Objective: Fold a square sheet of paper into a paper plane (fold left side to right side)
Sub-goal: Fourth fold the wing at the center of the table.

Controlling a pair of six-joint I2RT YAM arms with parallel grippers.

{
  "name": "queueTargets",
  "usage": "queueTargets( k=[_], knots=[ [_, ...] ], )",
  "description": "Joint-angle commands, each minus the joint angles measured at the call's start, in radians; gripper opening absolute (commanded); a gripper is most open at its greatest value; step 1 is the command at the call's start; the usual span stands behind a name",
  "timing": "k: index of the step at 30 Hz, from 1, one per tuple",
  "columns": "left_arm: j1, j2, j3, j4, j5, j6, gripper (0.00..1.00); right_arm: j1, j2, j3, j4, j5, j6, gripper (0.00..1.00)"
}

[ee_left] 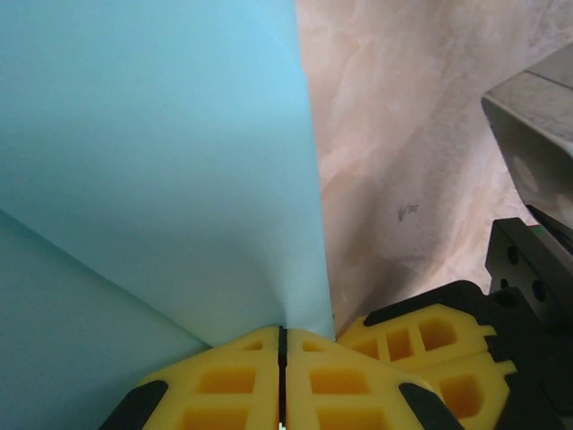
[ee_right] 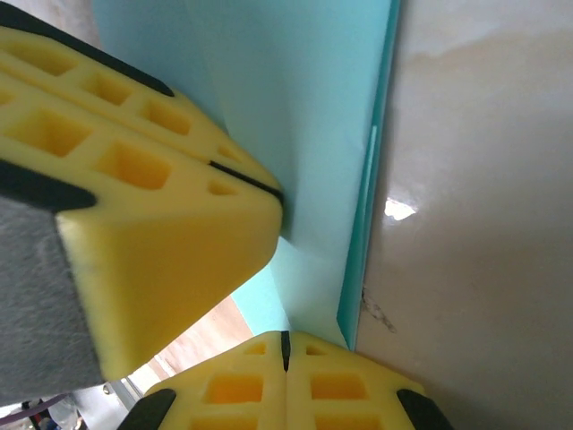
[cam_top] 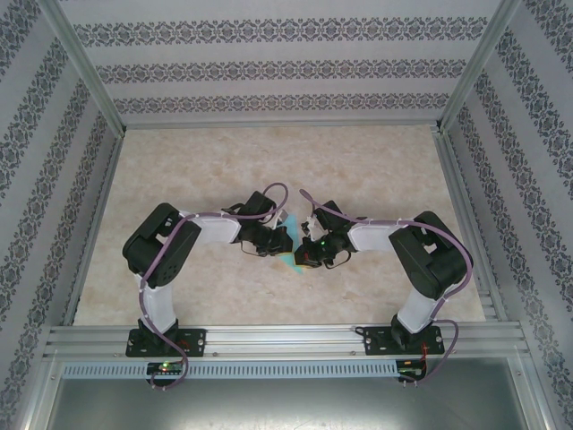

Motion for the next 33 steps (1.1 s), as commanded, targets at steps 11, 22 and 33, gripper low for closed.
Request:
queueTargets(
  k=[11, 22, 33],
  knots=[
    [0.032, 0.064, 0.04, -0.053, -0.13, 0.094, 0.08, 0.007, 0.046, -0.032, -0.173, 0.116, -0.041, 0.0],
    [0.164, 0.143, 0.212, -0.114, -0.044, 0.224, 0.08, 0.008, 0.034, -0.04, -0.173, 0.112, -0.038, 0.0],
    [0.236, 0.146, 0.303, -0.151, -0.002, 0.266, 0.12, 0.01, 0.012, -0.031, -0.139, 0.088, -0.037, 0.0]
  ],
)
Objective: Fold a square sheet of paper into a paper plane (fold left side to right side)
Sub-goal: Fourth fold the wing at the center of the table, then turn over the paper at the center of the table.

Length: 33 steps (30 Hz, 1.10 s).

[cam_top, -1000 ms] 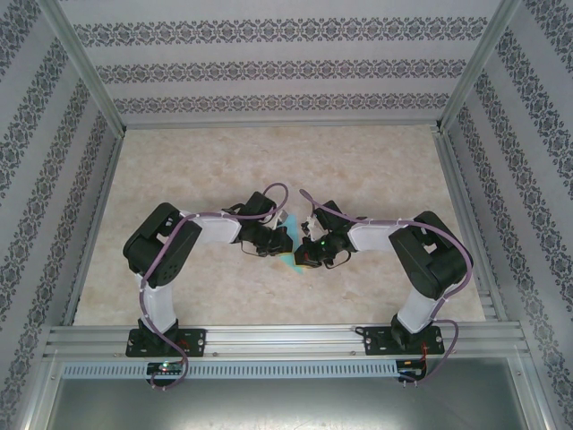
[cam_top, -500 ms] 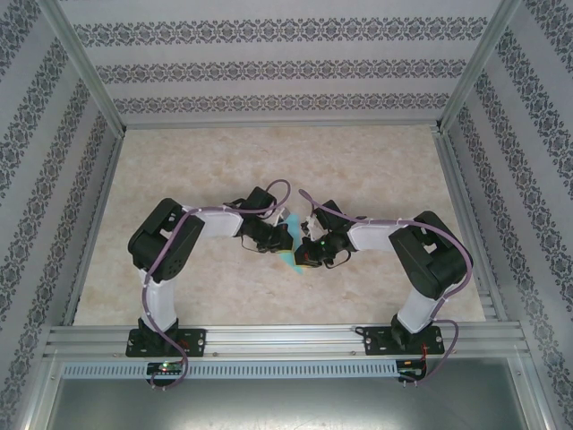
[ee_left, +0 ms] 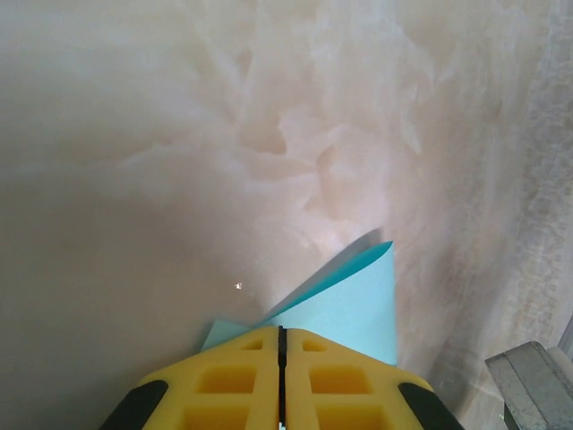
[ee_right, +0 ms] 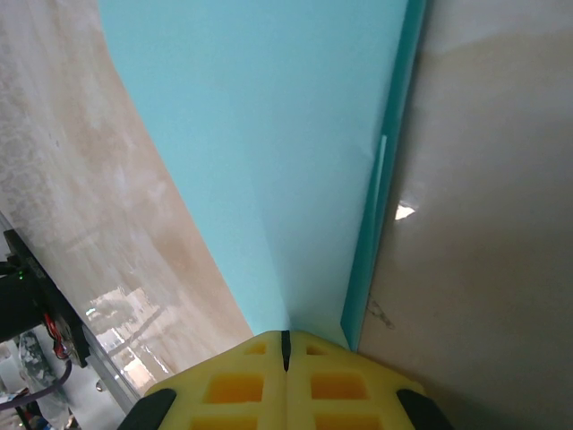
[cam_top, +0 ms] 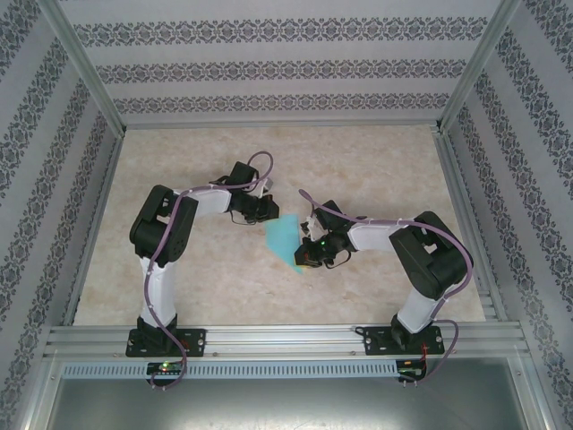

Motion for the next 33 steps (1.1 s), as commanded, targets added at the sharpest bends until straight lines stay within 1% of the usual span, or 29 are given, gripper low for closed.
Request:
queueTargets(
  k=[1, 3, 6, 8, 10, 12, 14, 15, 16, 17, 19, 21, 24, 27, 33],
  knots=[
    [0.02, -0.034, 0.037, -0.051, 0.01, 0.048, 0.13, 0.009, 0.011, -0.033, -0.107, 0.074, -0.01, 0.0],
    [0.032, -0.069, 0.052, -0.069, 0.023, 0.05, 0.18, 0.011, -0.007, -0.024, -0.071, 0.056, -0.002, 0.0],
    [0.056, -0.13, 0.078, -0.096, 0.051, 0.052, 0.26, 0.015, -0.059, -0.013, 0.005, 0.028, 0.02, 0.08],
    [0.073, -0.177, 0.087, -0.12, 0.056, 0.055, 0.32, 0.014, -0.114, -0.01, 0.05, 0.021, 0.039, 0.15],
    [0.092, -0.228, 0.082, -0.134, 0.05, 0.057, 0.36, 0.011, -0.175, -0.015, 0.08, 0.023, 0.052, 0.2],
    [0.107, -0.281, 0.058, -0.146, 0.025, 0.054, 0.4, -0.001, -0.25, -0.031, 0.088, 0.044, 0.056, 0.29],
    [0.114, -0.334, 0.014, -0.146, -0.005, 0.047, 0.43, -0.025, -0.342, -0.048, 0.063, 0.091, 0.044, 0.37],
    [0.114, -0.351, -0.01, -0.142, -0.015, 0.039, 0.44, -0.035, -0.38, -0.054, 0.045, 0.122, 0.036, 0.41],
    [0.113, -0.366, -0.042, -0.129, -0.014, 0.021, 0.44, -0.051, -0.43, -0.063, 0.023, 0.162, 0.024, 0.47],
    [0.112, -0.377, -0.082, -0.104, -0.002, -0.006, 0.44, -0.068, -0.475, -0.074, 0.005, 0.196, 0.015, 0.54],
    [0.103, -0.382, -0.149, -0.045, 0.029, -0.051, 0.44, -0.1, -0.553, -0.101, -0.001, 0.253, 0.011, 0.63],
    [0.086, -0.37, -0.204, 0.004, 0.053, -0.092, 0.43, -0.143, -0.637, -0.142, 0.026, 0.29, 0.032, 0.73],
    [0.051, -0.342, -0.259, 0.076, 0.07, -0.142, 0.42, -0.202, -0.737, -0.218, 0.124, 0.292, 0.107, 0.86],
    [0.023, -0.307, -0.284, 0.135, 0.071, -0.173, 0.42, -0.246, -0.792, -0.272, 0.204, 0.262, 0.169, 0.91],
    [-0.018, -0.22, -0.259, 0.207, 0.089, -0.201, 0.43, -0.278, -0.814, -0.267, 0.19, 0.201, 0.182, 0.92]
  ],
)
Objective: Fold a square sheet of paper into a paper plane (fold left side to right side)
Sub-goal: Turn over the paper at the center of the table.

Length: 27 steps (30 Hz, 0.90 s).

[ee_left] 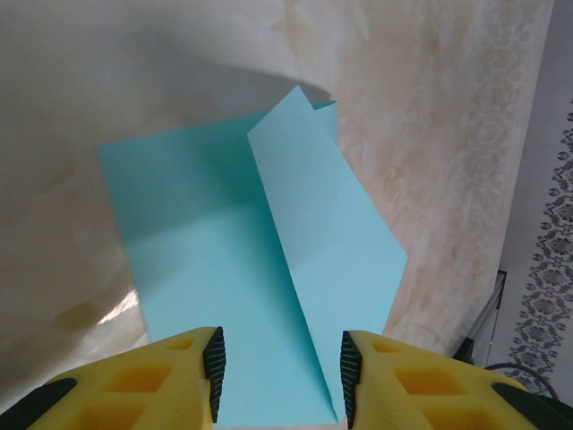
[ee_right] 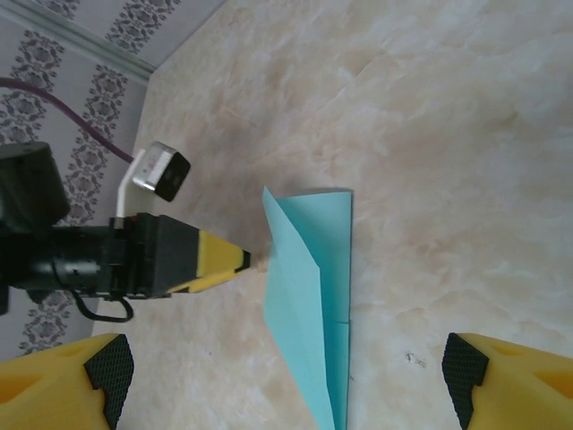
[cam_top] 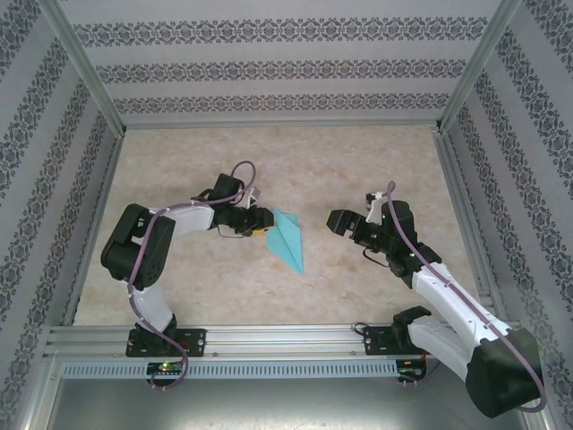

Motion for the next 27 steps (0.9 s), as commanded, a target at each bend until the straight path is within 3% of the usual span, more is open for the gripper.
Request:
queueTargets(
  k=[1, 10, 13, 19, 27],
  knots=[
    [-0.027, 0.039, 0.037, 0.092, 0.027, -0.032, 0.42, -0.009, -0.019, 0.013, 0.036, -0.038, 0.022, 0.91],
    [-0.068, 0.153, 0.117, 0.123, 0.047, -0.051, 0.41, -0.028, -0.029, 0.045, -0.01, -0.069, 0.002, 0.92],
    [-0.071, 0.15, 0.118, 0.16, 0.036, -0.053, 0.32, -0.039, -0.021, 0.036, 0.009, -0.095, 0.016, 0.95],
    [-0.069, 0.103, 0.122, 0.222, 0.015, -0.06, 0.02, -0.101, 0.025, 0.009, 0.114, -0.211, 0.076, 0.98],
    [0.01, -0.12, 0.132, 0.204, -0.011, -0.059, 0.0, -0.107, 0.163, 0.051, 0.273, -0.369, 0.135, 0.98]
  ],
)
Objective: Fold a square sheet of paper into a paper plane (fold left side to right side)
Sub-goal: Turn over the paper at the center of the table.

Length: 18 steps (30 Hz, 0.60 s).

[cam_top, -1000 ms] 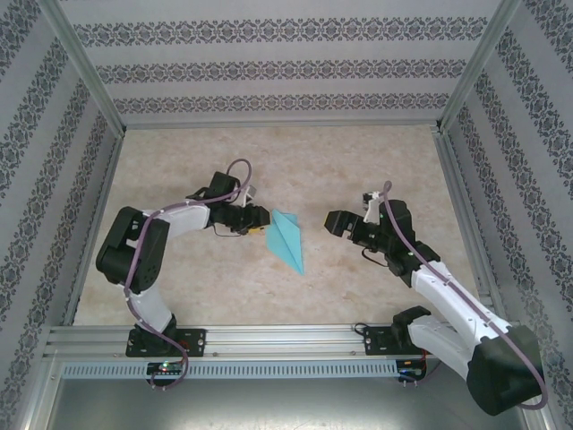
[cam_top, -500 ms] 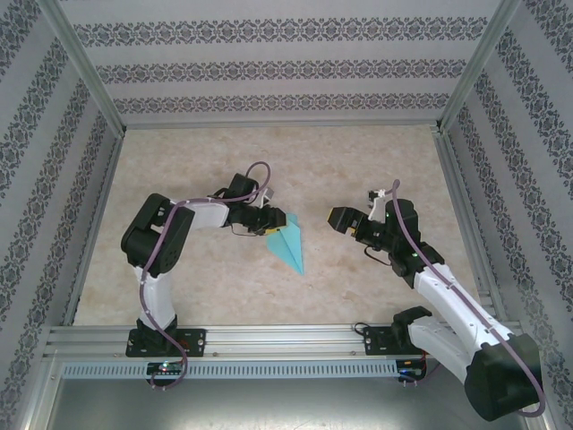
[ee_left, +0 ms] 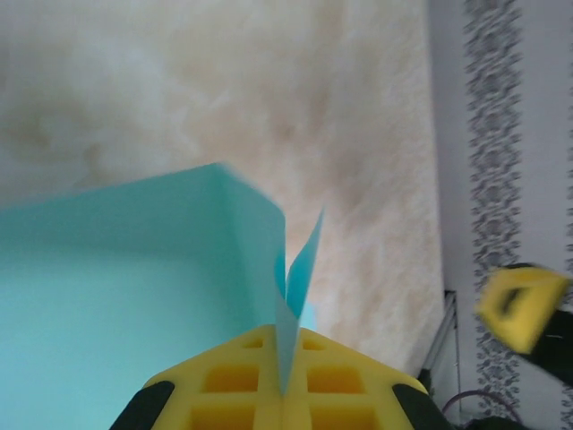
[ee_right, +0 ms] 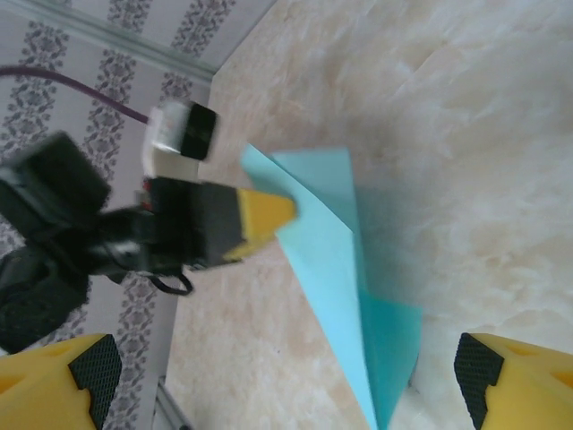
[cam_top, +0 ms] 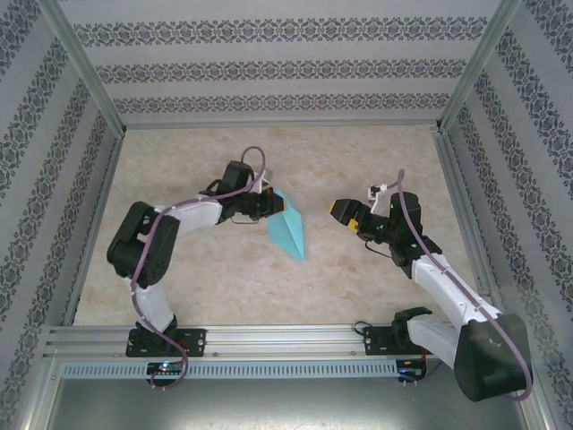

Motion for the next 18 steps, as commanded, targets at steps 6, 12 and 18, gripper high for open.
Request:
queueTargets(
  k=[6, 12, 18],
  knots=[
    [0.055, -0.208, 0.104, 0.016, 0.031, -0.002, 0.0, 0.081, 0.186, 0.082, 0.422, -0.194, 0.166, 0.98],
    [0.055, -0.249, 0.127, 0.105, 0.057, -0.091, 0.0, 0.151, 0.329, 0.145, 0.666, -0.252, 0.295, 0.98],
    [0.056, -0.267, 0.144, 0.16, 0.089, -0.162, 0.0, 0.215, 0.384, 0.147, 0.75, -0.227, 0.344, 0.98]
  ],
)
